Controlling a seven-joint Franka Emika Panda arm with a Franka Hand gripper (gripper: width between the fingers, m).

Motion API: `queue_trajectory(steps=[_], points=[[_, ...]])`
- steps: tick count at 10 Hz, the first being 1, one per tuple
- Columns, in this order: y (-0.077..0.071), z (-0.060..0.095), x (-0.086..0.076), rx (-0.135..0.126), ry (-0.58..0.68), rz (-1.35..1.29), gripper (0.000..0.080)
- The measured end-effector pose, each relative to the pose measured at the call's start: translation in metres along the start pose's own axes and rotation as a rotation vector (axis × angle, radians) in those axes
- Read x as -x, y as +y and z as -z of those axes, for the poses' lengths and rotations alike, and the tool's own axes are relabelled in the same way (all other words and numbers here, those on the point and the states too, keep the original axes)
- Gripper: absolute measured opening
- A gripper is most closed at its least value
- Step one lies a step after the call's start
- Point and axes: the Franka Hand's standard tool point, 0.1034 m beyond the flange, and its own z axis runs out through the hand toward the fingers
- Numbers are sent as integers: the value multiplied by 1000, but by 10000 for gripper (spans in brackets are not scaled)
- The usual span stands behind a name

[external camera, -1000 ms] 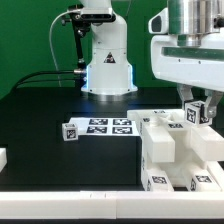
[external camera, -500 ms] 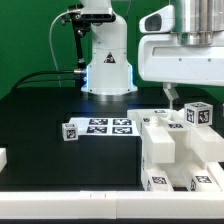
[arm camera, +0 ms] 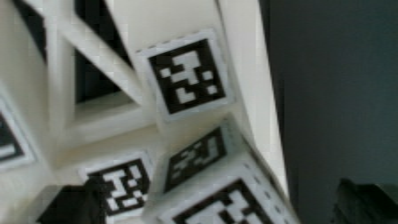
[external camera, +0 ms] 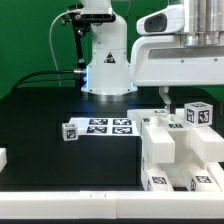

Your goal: Assemble chair

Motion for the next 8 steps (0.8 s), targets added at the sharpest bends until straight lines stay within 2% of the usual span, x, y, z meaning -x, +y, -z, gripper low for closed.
queue_trajectory(steps=[3,4,5,6,8], points=[[0,0,0,0,0,-45,635],[-1,0,1,-3,-1,-119,463],[-1,0,1,-6,-1,-205,324],[-1,0,1,-6,-2,-262,281],[-1,-1,1,-7,-3,-399,281]])
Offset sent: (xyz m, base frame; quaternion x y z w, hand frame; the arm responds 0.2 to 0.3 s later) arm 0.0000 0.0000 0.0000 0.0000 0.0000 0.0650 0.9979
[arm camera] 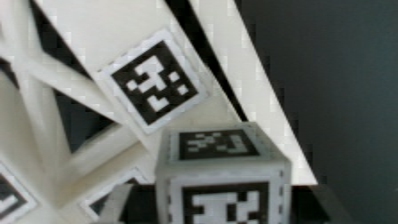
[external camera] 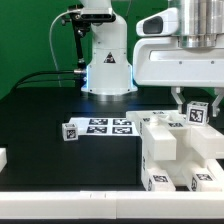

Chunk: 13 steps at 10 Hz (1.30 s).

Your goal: Assemble chair

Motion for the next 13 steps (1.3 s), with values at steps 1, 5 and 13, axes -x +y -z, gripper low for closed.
queue_trajectory(steps=[1,5,13], points=[[0,0,0,0,0,-76,281],[-1,1,-1,-12,-7,-474,282],[-10,1,7,-16,-41,-819,604]])
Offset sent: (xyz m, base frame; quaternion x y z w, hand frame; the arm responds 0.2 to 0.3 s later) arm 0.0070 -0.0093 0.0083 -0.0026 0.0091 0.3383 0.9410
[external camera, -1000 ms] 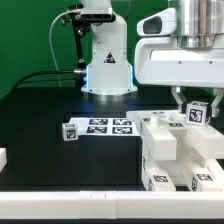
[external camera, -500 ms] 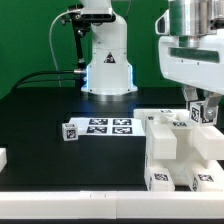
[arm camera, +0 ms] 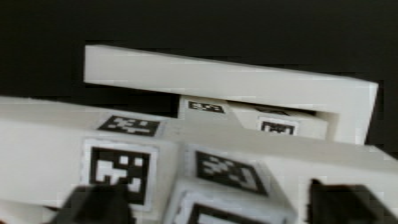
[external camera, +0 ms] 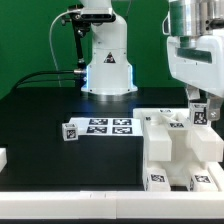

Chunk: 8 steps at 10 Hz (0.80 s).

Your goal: Assemble chair

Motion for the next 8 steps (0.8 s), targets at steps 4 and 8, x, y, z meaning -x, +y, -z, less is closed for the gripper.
queue_trajectory(steps=[4,8], points=[[2,-1,-2,3,2,533,647],[3,-1,-5,35,37,874,649]])
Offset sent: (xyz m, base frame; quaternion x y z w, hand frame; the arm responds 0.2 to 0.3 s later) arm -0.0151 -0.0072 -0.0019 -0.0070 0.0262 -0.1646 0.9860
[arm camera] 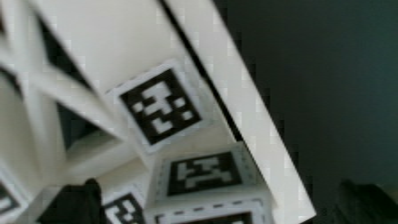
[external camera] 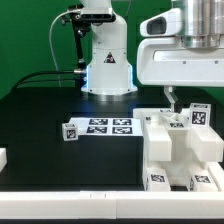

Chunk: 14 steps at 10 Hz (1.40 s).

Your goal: Assemble chair

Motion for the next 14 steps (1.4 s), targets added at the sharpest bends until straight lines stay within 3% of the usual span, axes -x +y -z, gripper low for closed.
queue_trajectory(steps=[2,4,14], points=[[0,0,0,-5,-3,-40,637],[-1,0,1,-8,-6,-183,278],[-5,0,3,-21,-24,-800,284]])
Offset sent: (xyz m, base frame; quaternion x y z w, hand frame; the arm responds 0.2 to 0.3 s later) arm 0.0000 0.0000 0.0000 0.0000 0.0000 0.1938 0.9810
